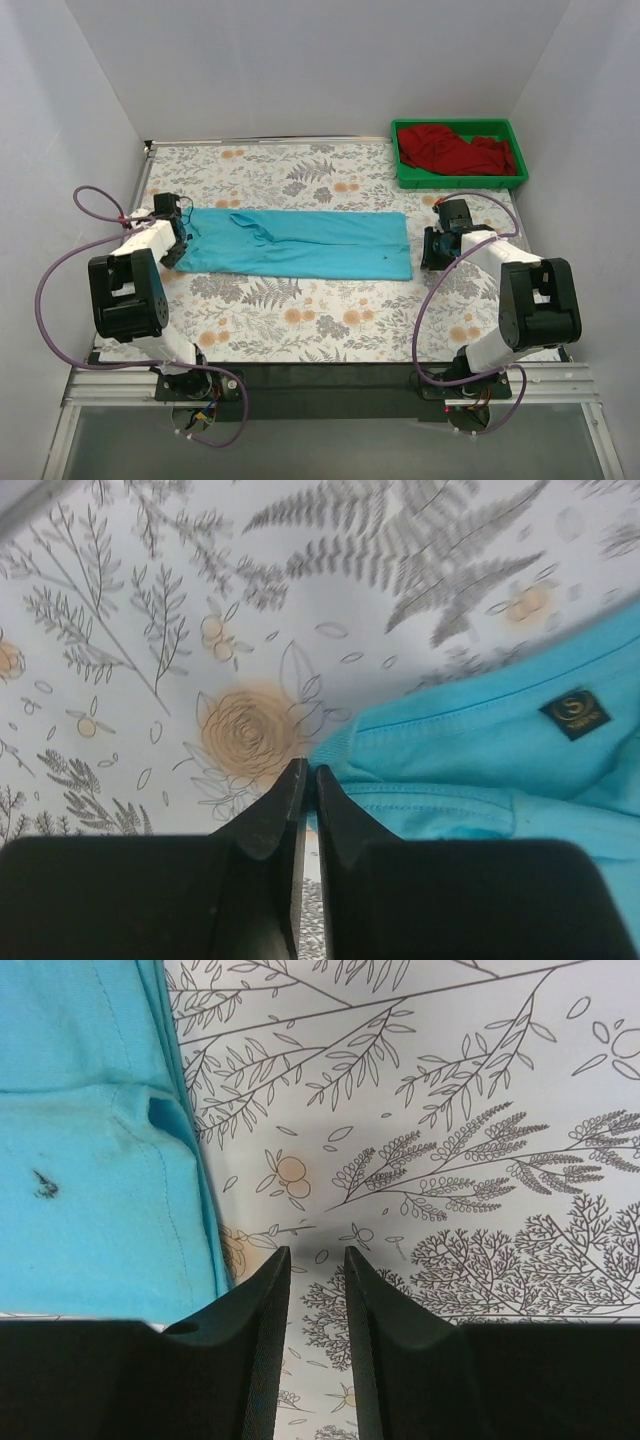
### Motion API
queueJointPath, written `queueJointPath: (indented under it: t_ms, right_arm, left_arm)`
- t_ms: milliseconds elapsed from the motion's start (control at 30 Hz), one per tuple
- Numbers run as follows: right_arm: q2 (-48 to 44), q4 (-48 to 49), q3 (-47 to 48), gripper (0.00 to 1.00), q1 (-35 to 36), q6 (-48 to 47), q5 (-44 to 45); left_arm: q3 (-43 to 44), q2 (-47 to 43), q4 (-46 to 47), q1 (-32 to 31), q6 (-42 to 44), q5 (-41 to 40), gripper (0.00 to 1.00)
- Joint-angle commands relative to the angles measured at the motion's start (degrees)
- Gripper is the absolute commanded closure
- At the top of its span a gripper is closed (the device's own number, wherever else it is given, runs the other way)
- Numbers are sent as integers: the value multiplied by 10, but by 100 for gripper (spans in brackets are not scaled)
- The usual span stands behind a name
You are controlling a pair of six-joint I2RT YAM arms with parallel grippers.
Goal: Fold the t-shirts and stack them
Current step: Fold the tshirt
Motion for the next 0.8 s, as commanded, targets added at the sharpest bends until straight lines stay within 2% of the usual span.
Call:
queueJointPath:
  t_ms: [0,100,167,267,300,400,533,667,767]
  right_arm:
    - [-17,-23,-11,69,-1,-4,7]
    - [-40,-25,-6,69,8,-3,-2]
    - [-55,-26,-2,68,23,-5,-2]
    - [-78,-27,2,68,53,-9,-2]
    - [-83,-27,7,65,63,-11,-2]
    - [-93,-28,20,59,112,-29,13]
    - [-73,-30,44,57,174,-49,16]
    - [-23,-30,76,57,208,-72,15]
    - [10,-29,97,57,223,-80,6]
  left_arm:
    - [-37,4,-6,3,-26,-4,89]
    - [-39,11,2,4,-28,-17,72]
    - [-21,14,-10,3,-31,-28,51]
    - [11,10,-34,4,-34,-44,27]
    - [19,7,-39,4,-34,-48,24]
    - [40,-10,-56,4,-32,-59,20]
    - [50,-43,-70,3,-24,-51,20]
    - [42,-81,-67,-4,-5,24,20]
    - [36,-87,-73,-48,-3,54,22]
